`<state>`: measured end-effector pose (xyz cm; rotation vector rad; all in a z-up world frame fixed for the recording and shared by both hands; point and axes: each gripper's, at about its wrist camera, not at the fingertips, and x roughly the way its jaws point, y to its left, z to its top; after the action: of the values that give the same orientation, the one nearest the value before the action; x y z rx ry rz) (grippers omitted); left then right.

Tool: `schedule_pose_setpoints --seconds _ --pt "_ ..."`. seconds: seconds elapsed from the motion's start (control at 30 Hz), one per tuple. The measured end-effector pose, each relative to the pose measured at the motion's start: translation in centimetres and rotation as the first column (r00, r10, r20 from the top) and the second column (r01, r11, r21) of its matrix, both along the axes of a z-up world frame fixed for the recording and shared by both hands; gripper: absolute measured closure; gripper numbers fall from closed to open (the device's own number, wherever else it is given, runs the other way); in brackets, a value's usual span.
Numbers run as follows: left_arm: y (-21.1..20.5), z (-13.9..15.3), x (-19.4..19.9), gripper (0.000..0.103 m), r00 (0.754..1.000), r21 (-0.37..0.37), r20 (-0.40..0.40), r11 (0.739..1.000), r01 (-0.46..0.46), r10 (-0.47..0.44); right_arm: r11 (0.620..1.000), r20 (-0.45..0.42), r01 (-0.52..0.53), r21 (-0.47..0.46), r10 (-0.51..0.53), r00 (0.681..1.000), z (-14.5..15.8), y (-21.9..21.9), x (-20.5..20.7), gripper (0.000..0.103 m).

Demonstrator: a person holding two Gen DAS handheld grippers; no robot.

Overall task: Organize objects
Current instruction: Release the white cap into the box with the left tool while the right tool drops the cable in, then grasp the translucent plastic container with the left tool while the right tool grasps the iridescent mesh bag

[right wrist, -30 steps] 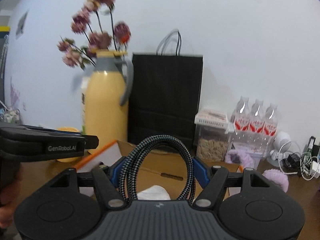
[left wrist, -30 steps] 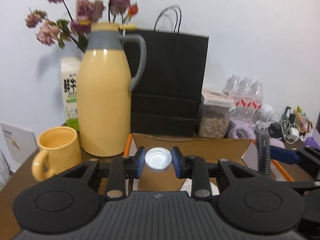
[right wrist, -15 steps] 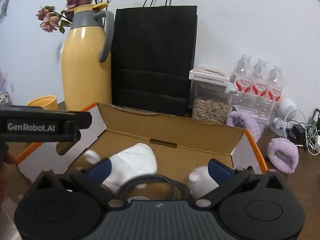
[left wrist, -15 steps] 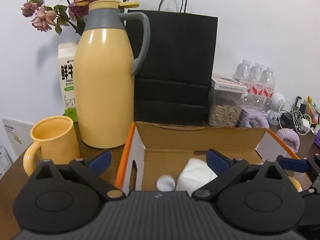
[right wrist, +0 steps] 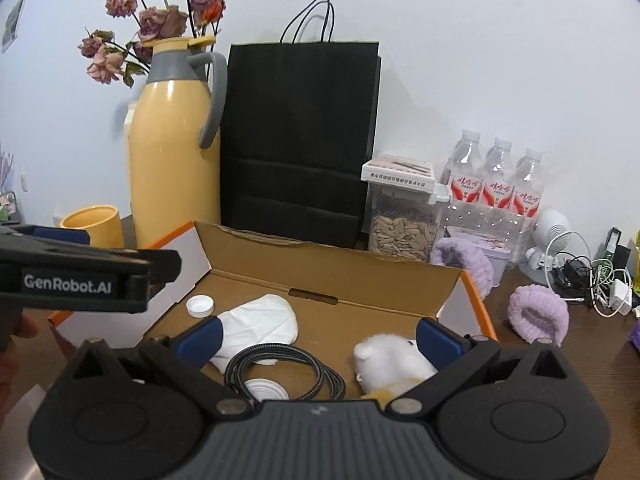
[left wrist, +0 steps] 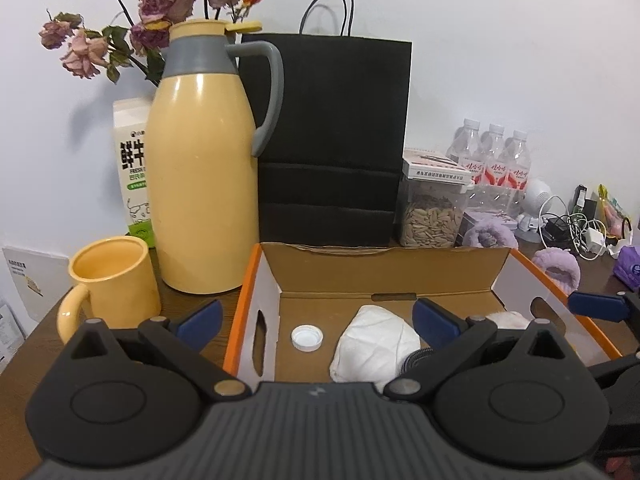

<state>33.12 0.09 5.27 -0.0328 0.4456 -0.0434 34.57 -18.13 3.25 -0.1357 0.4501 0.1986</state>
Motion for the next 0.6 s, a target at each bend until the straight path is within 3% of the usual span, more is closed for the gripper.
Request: schedule_pose_setpoints --seconds 0.3,0.43,0.6 --pt "0.7 0.4 -4.3 0.0 0.997 -0.001 0.071 1.0 0.022 -0.021 1.0 0.041 0.001 0.015 -0.001 0.999 0.4 -1.7 -4.9 0.0" --pt "0.5 0.3 -6.7 0.0 0.994 0.031 0.107 0.999 0.018 -0.021 1.0 0.053 0.003 0.023 -0.004 0.999 -0.2 -2.2 -7.2 0.0" --pt "0.0 -0.6 -9.3 0.0 0.995 0.068 0.097 0.997 0.021 -0.028 0.999 0.053 0.002 0.033 -0.004 0.999 -1.1 -2.8 -9.8 0.0"
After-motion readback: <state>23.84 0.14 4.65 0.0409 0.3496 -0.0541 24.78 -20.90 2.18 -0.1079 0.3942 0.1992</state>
